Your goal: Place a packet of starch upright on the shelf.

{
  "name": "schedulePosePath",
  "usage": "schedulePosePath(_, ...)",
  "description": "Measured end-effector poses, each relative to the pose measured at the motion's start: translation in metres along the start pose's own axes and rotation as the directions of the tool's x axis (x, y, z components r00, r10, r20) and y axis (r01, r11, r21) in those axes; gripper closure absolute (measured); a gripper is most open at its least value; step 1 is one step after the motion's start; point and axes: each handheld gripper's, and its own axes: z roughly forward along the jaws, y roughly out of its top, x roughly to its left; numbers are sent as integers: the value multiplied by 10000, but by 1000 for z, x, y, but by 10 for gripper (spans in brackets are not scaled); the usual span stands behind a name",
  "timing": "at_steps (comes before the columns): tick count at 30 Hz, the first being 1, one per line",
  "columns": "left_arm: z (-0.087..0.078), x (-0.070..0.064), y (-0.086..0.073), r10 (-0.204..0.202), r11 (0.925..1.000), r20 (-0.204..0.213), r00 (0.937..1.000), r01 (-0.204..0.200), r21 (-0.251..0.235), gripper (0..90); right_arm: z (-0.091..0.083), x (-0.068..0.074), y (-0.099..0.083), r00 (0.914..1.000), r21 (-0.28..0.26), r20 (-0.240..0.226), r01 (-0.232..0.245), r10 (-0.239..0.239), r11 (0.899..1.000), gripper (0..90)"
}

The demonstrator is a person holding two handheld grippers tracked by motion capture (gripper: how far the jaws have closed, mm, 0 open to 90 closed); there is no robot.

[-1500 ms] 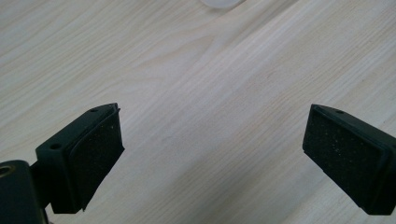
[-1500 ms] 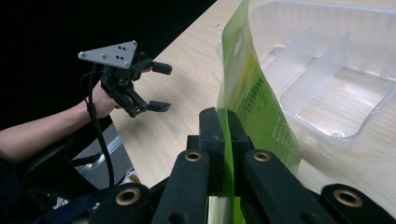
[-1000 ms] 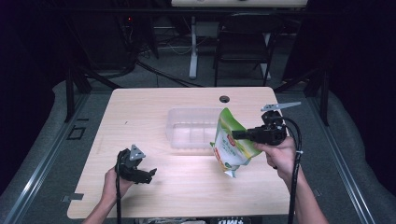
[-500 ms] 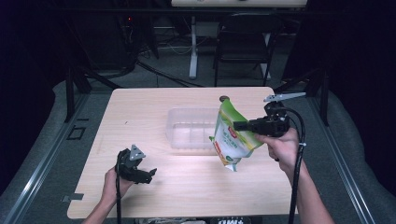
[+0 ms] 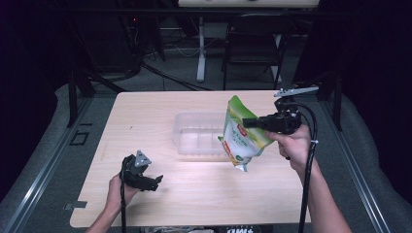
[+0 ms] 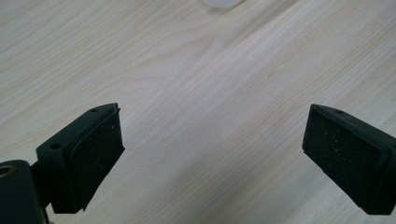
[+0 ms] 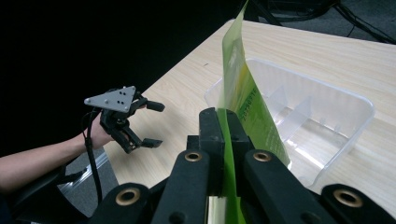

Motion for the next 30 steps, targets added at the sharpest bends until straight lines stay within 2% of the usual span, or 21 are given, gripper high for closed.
schedulePosePath(30, 0, 0, 0, -16, 10000, 88, 10000, 17, -18, 48, 6, -14, 26, 9987, -9, 474, -187, 187, 9998, 900)
